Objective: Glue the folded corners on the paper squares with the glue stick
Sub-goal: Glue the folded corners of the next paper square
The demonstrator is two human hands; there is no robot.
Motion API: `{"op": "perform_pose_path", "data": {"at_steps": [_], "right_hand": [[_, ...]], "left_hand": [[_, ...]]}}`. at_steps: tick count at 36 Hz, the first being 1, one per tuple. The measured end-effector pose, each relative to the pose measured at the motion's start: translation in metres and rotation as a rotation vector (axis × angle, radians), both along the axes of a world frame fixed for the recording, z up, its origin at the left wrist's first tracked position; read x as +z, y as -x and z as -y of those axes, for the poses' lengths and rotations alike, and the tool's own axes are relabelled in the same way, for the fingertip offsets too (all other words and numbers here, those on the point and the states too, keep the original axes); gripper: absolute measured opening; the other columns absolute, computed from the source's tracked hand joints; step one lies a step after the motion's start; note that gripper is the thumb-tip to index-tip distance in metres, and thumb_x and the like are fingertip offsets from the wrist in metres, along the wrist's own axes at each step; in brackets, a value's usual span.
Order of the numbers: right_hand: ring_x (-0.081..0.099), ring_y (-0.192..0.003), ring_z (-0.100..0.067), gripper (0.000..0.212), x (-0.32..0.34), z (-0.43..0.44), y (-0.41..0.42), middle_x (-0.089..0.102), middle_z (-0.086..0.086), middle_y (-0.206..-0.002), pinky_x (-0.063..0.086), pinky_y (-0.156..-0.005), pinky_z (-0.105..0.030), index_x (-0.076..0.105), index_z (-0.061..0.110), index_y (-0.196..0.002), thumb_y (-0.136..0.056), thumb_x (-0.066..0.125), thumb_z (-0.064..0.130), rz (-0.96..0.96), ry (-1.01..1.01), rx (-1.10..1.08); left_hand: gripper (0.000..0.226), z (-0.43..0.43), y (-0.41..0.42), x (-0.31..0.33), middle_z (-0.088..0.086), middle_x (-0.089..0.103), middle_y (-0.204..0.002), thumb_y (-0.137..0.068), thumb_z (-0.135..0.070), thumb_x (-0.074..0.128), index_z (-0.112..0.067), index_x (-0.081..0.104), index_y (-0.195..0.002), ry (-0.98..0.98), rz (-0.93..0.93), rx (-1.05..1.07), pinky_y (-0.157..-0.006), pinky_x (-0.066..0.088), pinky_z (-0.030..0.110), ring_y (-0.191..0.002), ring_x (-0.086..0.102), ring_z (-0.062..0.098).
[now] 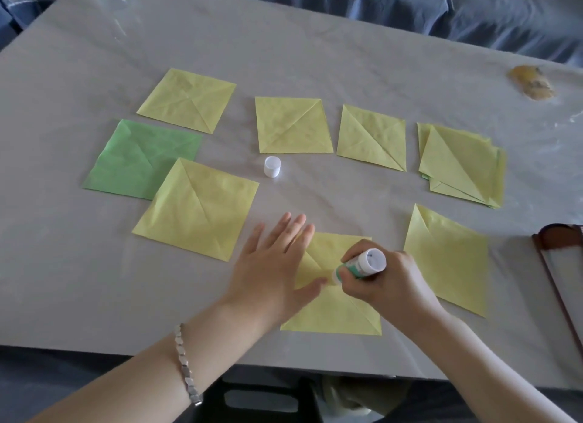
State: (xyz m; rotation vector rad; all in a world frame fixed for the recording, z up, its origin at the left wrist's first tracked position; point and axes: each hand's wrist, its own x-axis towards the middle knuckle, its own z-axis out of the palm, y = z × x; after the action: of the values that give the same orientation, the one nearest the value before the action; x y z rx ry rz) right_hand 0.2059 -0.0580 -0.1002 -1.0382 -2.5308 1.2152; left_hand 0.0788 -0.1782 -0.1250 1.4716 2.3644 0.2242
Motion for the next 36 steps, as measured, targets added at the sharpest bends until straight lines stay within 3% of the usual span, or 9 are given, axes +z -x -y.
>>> {"op": "perform_pose_path", "data": {"at_steps": [2, 5, 7, 17, 22, 27, 30, 32, 36], "right_hand": [[0.043, -0.045, -0.006, 0.019, -0.001, 0.0, 0.0, 0.051, 0.016, -0.049, 0.035, -0.044, -0.014, 0.057, 0.024, -0.065, -0.068, 0.073, 0.015, -0.011, -0.006, -0.009], [0.042, -0.045, -0.006, 0.02, -0.002, 0.0, -0.001, 0.05, 0.013, -0.05, 0.035, -0.045, -0.014, 0.057, 0.024, -0.065, -0.068, 0.073, 0.013, -0.032, 0.002, -0.011], [0.04, -0.045, -0.007, 0.02, -0.003, -0.002, 0.001, 0.049, 0.01, -0.05, 0.034, -0.044, -0.015, 0.057, 0.022, -0.065, -0.068, 0.073, 0.012, -0.043, 0.007, -0.016], [0.044, -0.053, -0.013, 0.011, -0.001, -0.025, 0.027, 0.062, -0.012, -0.068, 0.037, -0.05, -0.018, 0.059, 0.01, -0.074, -0.074, 0.068, 0.015, -0.046, -0.038, -0.072], [0.046, -0.053, -0.014, 0.01, 0.0, -0.023, 0.022, 0.062, -0.011, -0.066, 0.038, -0.049, -0.019, 0.059, 0.012, -0.072, -0.074, 0.069, 0.014, -0.048, -0.04, -0.084], [0.04, -0.046, -0.008, 0.016, 0.002, -0.008, -0.001, 0.054, -0.003, -0.054, 0.036, -0.046, -0.02, 0.058, 0.02, -0.066, -0.07, 0.072, 0.013, -0.012, -0.011, -0.065], [0.047, -0.05, -0.008, 0.02, 0.004, -0.002, -0.011, 0.06, 0.002, -0.063, 0.04, -0.048, -0.02, 0.057, 0.023, -0.064, -0.067, 0.073, 0.012, -0.002, -0.025, -0.034], [0.049, -0.052, -0.007, 0.02, 0.004, -0.001, -0.012, 0.06, 0.008, -0.066, 0.04, -0.049, -0.018, 0.057, 0.023, -0.064, -0.066, 0.073, 0.011, 0.005, -0.031, -0.029], [0.042, -0.047, -0.007, 0.017, 0.002, -0.01, -0.004, 0.055, 0.003, -0.054, 0.035, -0.046, -0.015, 0.058, 0.02, -0.067, -0.069, 0.073, 0.012, -0.011, -0.026, -0.053]], "left_hand": [[0.09, -0.002, -0.005, -0.011, -0.013, -0.02, -0.153, -0.078, -0.074, 0.01, -0.024, -0.004, -0.151, -0.045, -0.009, 0.009, -0.113, -0.016, 0.031, -0.142, -0.018, 0.006], [0.089, -0.002, -0.008, -0.018, 0.002, 0.039, -0.148, -0.072, -0.071, 0.028, -0.012, 0.049, -0.136, -0.096, 0.004, 0.029, -0.108, 0.013, 0.04, -0.136, 0.036, 0.02], [0.085, -0.001, -0.007, -0.022, 0.003, 0.051, -0.139, -0.071, -0.069, 0.035, -0.011, 0.057, -0.128, -0.113, 0.012, 0.035, -0.105, 0.018, 0.04, -0.13, 0.045, 0.021], [0.086, -0.001, -0.009, -0.024, 0.004, 0.053, -0.137, -0.065, -0.069, 0.04, -0.01, 0.059, -0.125, -0.184, 0.016, 0.059, -0.104, 0.023, 0.044, -0.129, 0.047, 0.021], [0.088, 0.0, -0.007, -0.023, 0.003, 0.054, -0.137, -0.065, -0.071, 0.04, -0.011, 0.059, -0.125, -0.139, 0.035, 0.051, -0.104, 0.023, 0.044, -0.13, 0.045, 0.019], [0.103, -0.002, -0.006, -0.021, -0.009, 0.009, -0.158, -0.062, -0.076, 0.015, -0.022, 0.021, -0.15, -0.104, -0.031, 0.048, -0.112, -0.014, 0.036, -0.141, -0.007, 0.001], [0.092, 0.0, -0.008, -0.021, -0.002, 0.042, -0.146, -0.066, -0.073, 0.033, -0.015, 0.05, -0.135, -0.074, 0.051, 0.043, -0.11, 0.011, 0.04, -0.138, 0.03, 0.011], [0.091, -0.001, -0.007, -0.021, -0.001, 0.046, -0.144, -0.066, -0.073, 0.036, -0.014, 0.053, -0.133, -0.098, 0.045, 0.055, -0.108, 0.014, 0.041, -0.136, 0.035, 0.014], [0.106, -0.002, -0.007, -0.021, -0.011, -0.005, -0.158, -0.059, -0.077, 0.006, -0.024, 0.007, -0.151, -0.079, -0.06, 0.017, -0.11, -0.017, 0.036, -0.137, -0.019, -0.002]]}}
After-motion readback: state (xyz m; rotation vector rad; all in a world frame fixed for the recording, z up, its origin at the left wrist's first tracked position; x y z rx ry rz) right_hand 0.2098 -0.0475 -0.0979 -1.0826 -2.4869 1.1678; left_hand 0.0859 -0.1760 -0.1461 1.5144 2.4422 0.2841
